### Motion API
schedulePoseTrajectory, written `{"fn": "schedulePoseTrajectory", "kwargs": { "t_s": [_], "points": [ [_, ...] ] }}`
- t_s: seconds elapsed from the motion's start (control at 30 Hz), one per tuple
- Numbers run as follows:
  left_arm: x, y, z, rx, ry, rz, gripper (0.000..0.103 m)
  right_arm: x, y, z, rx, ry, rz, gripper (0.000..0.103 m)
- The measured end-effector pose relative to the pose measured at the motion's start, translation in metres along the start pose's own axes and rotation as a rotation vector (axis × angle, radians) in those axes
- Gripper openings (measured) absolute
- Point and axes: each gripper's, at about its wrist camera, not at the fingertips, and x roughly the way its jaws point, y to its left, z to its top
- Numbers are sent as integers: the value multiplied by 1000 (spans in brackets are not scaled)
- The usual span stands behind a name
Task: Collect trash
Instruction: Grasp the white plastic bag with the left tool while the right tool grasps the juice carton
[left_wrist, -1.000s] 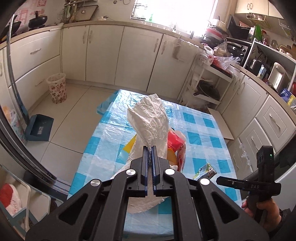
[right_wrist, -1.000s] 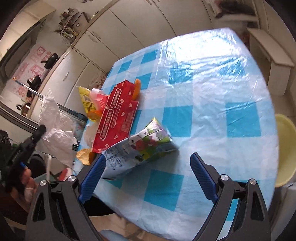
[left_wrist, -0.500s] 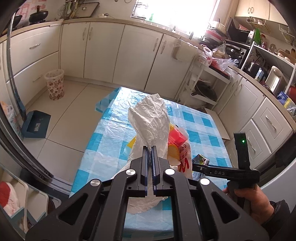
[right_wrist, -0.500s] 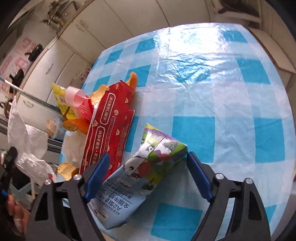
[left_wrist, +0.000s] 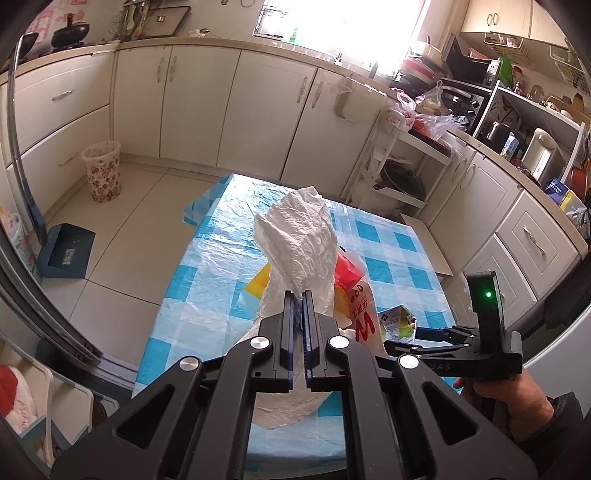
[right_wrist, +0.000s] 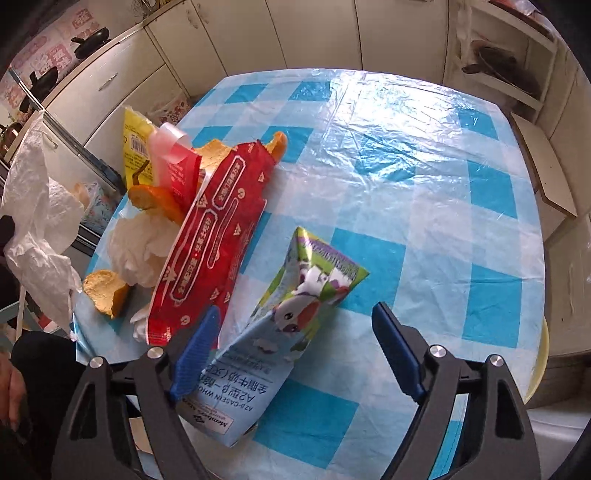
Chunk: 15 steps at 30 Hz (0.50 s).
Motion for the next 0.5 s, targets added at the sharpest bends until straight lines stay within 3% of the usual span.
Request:
{"fn": "schedulePoseTrajectory", "kwargs": {
  "t_s": [0.1,0.23,0.5],
  "points": [
    [0,-1,-1,0,1,0,4,-5,5,0,-41,-15,-19,31],
    [2,-1,-2,4,3,-2,4,-17,12,-2,-144,-57,-174,30],
    [4,-9,-4,24,1,0,4,0,7,-6,-161,1,-173,34]
  ]
}}
